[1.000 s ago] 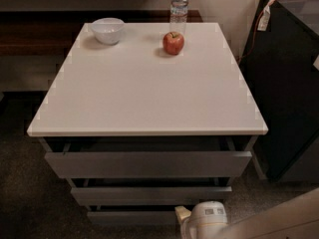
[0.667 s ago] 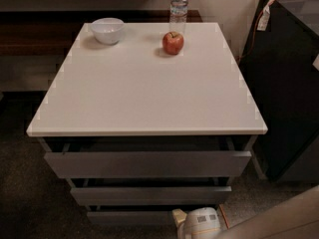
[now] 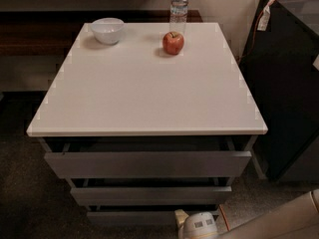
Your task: Pick coke can from bottom drawer and place on counter
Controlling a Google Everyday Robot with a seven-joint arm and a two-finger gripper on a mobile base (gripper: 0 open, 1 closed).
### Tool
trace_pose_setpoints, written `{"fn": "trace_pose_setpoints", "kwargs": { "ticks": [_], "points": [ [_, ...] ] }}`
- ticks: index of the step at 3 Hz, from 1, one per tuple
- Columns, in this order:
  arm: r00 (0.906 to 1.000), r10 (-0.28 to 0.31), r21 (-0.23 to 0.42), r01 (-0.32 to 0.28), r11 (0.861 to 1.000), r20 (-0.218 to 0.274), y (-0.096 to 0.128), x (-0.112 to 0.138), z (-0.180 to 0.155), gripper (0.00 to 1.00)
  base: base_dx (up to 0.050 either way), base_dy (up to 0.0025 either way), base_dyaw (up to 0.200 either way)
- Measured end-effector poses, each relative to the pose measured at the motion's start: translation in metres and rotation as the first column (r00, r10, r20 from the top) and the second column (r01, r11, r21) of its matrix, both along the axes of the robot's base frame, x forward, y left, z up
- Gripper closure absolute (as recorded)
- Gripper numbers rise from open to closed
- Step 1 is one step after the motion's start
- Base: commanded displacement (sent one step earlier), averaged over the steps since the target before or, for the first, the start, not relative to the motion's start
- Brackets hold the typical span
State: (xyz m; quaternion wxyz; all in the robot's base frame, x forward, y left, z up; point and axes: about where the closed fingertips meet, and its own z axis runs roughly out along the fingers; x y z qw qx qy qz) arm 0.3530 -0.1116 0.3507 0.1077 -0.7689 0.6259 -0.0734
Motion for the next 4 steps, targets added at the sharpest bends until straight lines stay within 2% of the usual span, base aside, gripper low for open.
{"fn": "trace_pose_setpoints", "kwargs": {
  "ticks": [1, 4],
  "points": [
    [0.9997, -0.024, 0.018, 0.024, 1.0, -0.01, -0.003, 0.007, -0.022, 0.0, 0.0, 0.0, 0.0],
    [0.9988, -0.031, 0.043, 0.033, 0.999, -0.037, 0.003, 0.02, -0.068, 0.0, 0.0, 0.0, 0.0]
  ]
}}
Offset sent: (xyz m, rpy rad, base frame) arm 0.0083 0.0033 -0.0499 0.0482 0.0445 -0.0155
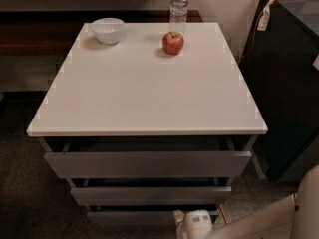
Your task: Pick coke can from bottom drawer and place on counter
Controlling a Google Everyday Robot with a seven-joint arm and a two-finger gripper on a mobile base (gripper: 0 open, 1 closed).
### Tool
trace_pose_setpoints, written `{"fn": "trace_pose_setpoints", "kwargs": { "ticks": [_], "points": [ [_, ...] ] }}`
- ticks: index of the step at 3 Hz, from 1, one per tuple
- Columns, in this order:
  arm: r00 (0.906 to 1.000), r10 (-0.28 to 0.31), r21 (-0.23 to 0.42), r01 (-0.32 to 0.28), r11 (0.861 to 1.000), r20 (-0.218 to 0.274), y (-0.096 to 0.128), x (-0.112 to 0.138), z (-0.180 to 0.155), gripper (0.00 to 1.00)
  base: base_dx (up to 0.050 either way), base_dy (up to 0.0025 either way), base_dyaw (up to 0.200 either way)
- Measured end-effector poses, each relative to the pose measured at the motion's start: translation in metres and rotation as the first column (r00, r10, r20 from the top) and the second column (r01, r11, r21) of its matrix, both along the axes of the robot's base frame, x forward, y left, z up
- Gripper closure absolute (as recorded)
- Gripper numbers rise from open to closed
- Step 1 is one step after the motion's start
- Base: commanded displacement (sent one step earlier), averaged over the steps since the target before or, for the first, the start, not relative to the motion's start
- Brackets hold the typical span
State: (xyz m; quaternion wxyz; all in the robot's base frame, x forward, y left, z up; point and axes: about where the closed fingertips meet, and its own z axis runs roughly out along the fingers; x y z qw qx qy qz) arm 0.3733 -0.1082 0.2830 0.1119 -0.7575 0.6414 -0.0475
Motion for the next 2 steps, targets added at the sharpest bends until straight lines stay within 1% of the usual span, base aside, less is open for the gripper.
{"fn": "trace_pose_setpoints", "kwargs": {
  "ticks": [1, 2],
  "points": [
    [0.9998, -0.019, -0.003, 0.019, 1.0, 0.002, -0.004, 0.007, -0.017, 0.0, 0.0, 0.0, 0.0],
    [0.9984, -0.056, -0.01, 0.056, 0.998, 0.009, -0.01, 0.012, -0.034, 0.0, 0.0, 0.0, 0.0]
  ]
}}
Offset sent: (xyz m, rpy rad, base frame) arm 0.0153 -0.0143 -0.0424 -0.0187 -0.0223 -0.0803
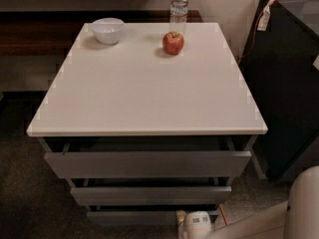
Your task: Pick coke can from bottom drawer and place on counter
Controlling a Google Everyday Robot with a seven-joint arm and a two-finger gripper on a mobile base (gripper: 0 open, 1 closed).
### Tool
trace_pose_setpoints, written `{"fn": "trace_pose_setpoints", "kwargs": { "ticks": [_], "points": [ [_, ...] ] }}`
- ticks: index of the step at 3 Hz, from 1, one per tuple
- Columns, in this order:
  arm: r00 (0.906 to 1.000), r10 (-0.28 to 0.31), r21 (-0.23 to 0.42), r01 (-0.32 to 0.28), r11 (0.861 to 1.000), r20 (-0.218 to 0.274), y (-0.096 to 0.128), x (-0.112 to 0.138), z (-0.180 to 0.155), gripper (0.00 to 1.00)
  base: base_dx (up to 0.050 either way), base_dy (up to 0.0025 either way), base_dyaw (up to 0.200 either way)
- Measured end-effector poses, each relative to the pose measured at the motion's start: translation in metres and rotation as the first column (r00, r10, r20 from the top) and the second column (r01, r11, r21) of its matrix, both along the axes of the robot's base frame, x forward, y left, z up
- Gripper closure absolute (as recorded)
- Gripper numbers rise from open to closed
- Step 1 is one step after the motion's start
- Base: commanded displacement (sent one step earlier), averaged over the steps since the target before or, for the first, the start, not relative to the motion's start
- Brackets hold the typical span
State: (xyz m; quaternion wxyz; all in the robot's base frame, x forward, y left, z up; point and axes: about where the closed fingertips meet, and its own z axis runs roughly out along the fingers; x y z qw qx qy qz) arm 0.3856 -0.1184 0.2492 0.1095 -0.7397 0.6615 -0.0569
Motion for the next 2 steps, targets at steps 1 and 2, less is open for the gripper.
{"fn": "trace_pose_setpoints", "kwargs": {
  "ticks": [1, 2],
  "points": [
    [0.9994, -0.034, 0.002, 0.034, 0.999, 0.001, -0.006, 0.011, -0.014, 0.0, 0.0, 0.0, 0.0],
    [0.998, -0.061, 0.006, 0.061, 0.998, 0.013, -0.009, 0.022, -0.025, 0.0, 0.0, 0.0, 0.0]
  ]
}}
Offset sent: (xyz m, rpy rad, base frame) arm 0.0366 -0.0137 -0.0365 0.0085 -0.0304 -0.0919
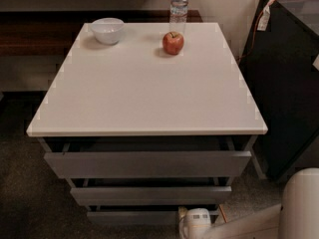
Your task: Pick coke can from bottom drawer and place on counter
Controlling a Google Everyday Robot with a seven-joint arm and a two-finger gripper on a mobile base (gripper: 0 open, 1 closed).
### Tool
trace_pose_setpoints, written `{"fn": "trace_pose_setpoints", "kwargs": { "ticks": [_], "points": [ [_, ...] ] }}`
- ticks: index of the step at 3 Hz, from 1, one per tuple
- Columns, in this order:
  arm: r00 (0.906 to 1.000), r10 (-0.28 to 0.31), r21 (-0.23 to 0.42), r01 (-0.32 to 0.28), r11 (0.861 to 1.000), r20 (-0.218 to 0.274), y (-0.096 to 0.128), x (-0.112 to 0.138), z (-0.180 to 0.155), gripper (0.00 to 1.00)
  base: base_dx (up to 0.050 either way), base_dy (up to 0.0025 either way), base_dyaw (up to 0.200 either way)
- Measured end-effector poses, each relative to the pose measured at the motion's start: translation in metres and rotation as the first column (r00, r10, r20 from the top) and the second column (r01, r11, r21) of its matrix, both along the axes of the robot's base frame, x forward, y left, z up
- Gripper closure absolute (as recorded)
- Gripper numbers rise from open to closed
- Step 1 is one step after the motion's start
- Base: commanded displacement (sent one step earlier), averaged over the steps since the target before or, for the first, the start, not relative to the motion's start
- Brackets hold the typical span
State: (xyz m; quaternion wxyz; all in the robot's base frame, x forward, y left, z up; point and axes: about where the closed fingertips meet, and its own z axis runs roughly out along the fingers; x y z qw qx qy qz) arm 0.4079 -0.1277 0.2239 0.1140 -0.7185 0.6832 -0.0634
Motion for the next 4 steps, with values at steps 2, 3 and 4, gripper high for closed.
{"fn": "trace_pose_setpoints", "kwargs": {
  "ticks": [2, 3, 4],
  "points": [
    [0.9983, -0.022, 0.0, 0.022, 1.0, 0.053, -0.007, 0.026, -0.027, 0.0, 0.0, 0.0, 0.0],
    [0.9983, -0.022, 0.0, 0.022, 1.0, 0.053, -0.007, 0.026, -0.027, 0.0, 0.0, 0.0, 0.0],
    [0.9965, -0.018, -0.016, 0.02, 1.0, 0.082, -0.003, 0.023, -0.027, 0.0, 0.0, 0.0, 0.0]
  ]
}}
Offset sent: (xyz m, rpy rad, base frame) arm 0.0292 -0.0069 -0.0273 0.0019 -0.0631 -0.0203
